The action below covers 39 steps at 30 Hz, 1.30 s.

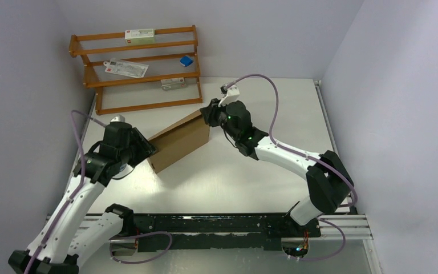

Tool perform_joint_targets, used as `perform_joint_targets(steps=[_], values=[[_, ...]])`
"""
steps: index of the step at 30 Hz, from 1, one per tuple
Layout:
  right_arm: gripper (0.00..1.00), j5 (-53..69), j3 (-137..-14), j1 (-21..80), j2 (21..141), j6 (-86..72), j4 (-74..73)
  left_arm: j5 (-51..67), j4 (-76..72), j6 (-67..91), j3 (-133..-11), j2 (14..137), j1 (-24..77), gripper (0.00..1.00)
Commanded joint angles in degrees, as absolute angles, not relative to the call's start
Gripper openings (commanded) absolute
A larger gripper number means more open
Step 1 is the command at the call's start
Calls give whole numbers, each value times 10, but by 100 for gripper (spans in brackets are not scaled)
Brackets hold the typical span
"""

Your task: Fold the paper box

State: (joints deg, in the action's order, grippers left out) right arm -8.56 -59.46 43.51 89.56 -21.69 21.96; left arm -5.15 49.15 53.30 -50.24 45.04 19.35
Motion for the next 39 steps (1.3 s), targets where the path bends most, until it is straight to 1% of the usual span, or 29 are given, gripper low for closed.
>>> perform_joint_targets(steps=[1,4,7,9,15,20,22,28,31,35,39], values=[[30,-106,-550,438,869,-214,135,-47,394,454,-529,505,190,52],[31,-115,-541,438,846,-211,116,-29,341,408,-543,544,190,49],[32,-127,-547,437,835,-205,92,-14,305,377,-559,583,190,48],[33,-139,-559,437,831,-201,75,-23,300,362,-571,603,190,49],[41,-152,-634,417,836,-181,7,-47,299,335,-613,625,188,62],[53,-138,-691,384,845,-180,-40,-60,321,320,-657,633,182,70],[56,-130,-710,373,850,-180,-49,-64,327,317,-673,639,179,73],[56,-105,-751,342,871,-194,-62,-104,359,320,-730,674,155,75],[56,-86,-771,339,889,-201,-76,-101,361,327,-749,696,141,73],[54,-65,-763,339,902,-213,-73,-90,355,332,-749,723,135,71],[51,-44,-749,339,911,-222,-68,-85,343,335,-730,739,127,66]])
